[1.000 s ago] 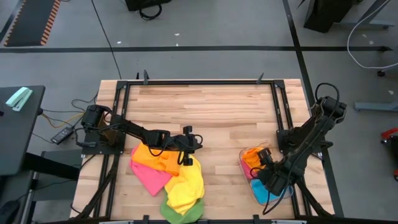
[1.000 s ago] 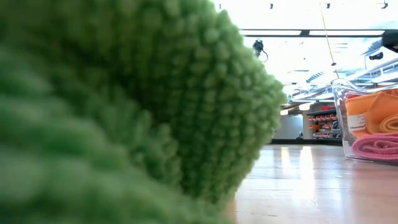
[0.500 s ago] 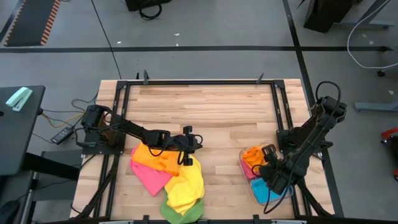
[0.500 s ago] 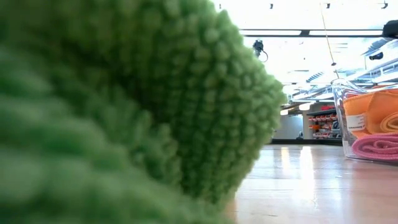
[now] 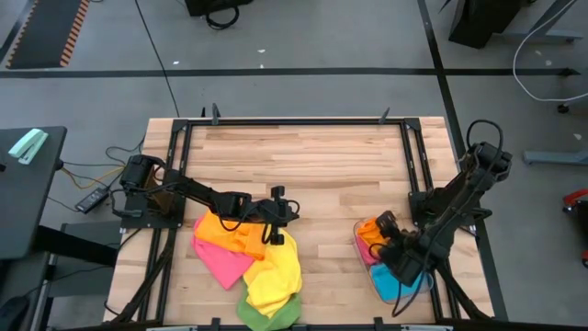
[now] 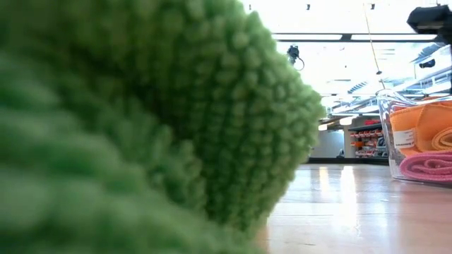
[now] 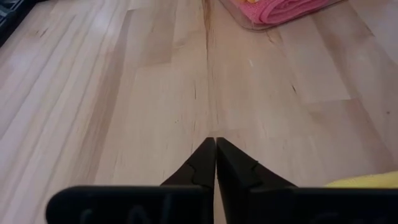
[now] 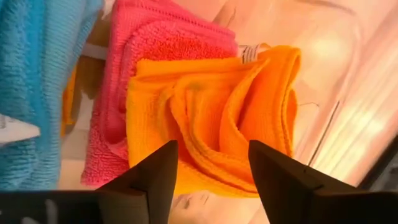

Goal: Fold microfiber towels
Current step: Put the folded orange towel into the transparent bin

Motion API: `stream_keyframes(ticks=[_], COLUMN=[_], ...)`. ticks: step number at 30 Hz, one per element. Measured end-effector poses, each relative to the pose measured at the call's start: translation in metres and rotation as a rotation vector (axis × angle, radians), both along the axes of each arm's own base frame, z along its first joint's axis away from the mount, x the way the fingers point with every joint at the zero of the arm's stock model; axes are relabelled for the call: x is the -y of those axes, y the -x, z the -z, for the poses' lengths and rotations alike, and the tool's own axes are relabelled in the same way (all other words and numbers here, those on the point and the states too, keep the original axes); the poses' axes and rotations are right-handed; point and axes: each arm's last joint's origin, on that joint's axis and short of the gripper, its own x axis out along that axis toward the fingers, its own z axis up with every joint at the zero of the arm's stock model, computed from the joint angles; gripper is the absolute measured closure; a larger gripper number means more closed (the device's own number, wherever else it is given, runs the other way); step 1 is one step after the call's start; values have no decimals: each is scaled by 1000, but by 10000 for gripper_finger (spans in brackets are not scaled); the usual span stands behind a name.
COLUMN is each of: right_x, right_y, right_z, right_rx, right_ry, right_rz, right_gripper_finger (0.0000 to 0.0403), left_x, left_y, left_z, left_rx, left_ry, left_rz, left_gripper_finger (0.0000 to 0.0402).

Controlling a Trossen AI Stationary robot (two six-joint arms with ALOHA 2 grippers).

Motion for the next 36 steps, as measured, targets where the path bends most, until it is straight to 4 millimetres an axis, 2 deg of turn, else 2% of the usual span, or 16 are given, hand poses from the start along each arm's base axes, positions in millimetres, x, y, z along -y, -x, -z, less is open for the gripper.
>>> stream_keyframes(ticks=[4, 10, 15, 22, 29, 36], right_x=[5, 11, 9, 5, 8, 19], right_y=[-3, 3, -2, -9, -9, -20], right_z=[0, -1, 1, 23, 24, 25], right_rx=[-65, -163, -109, 9, 19, 6], right_ry=[-15, 42, 75, 99, 188, 138], right_rz=[-7, -47, -150, -323, -390, -271], right_gripper_finger=[166, 116, 86, 78, 79, 79], left_x=[0, 0, 0, 0, 0, -1], left_y=[0, 0, 0, 0, 0, -1], left_z=[0, 0, 0, 0, 0, -1], left_rx=[0, 0, 0, 0, 3, 19], left_ry=[0, 1, 1, 3, 20, 26], left_rz=[1, 0, 0, -1, -12, -17], left_gripper_finger=[380, 390, 383, 377, 390, 378])
